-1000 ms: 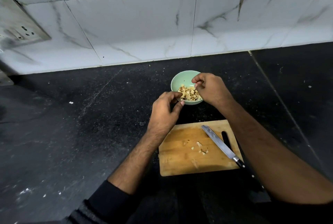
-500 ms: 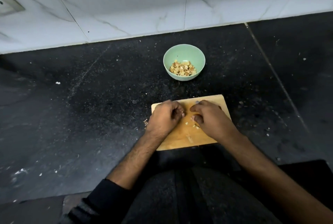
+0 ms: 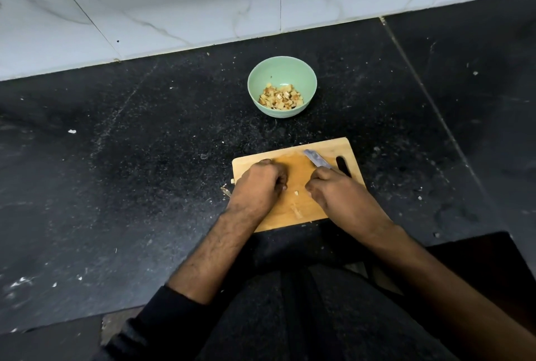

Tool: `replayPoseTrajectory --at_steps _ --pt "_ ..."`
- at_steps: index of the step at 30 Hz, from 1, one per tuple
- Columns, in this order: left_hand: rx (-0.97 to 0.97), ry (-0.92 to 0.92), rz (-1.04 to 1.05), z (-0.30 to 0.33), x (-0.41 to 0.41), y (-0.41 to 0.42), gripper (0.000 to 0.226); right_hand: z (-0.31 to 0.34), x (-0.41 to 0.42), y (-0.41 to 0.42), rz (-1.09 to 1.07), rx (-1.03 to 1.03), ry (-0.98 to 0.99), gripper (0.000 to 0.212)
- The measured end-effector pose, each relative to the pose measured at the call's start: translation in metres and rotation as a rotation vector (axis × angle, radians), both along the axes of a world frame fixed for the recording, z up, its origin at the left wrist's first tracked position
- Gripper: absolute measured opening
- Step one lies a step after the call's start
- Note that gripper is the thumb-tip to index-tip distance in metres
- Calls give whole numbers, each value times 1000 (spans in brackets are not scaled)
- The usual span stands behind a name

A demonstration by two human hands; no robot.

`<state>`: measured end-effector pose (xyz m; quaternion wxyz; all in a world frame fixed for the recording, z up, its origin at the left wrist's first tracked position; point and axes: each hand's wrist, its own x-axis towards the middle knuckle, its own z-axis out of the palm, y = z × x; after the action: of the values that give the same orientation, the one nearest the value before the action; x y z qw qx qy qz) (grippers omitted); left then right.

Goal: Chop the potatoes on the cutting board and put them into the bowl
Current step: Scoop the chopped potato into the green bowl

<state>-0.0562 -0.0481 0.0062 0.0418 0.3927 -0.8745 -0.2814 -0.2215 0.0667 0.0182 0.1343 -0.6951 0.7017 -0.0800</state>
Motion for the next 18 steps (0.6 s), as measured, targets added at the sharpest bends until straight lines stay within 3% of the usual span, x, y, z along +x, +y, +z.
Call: replayPoseTrajectory --at_steps 5,11,18 --pt "-45 -85 -28 8 -7 7 9 -7 14 5 -55 32 22 26" --pt "110 1 20 9 -8 12 13 -6 11 -15 -241 26 -185 15" --pt "59 -20 -50 10 -15 25 17 5 19 -12 -263 72 -67 24"
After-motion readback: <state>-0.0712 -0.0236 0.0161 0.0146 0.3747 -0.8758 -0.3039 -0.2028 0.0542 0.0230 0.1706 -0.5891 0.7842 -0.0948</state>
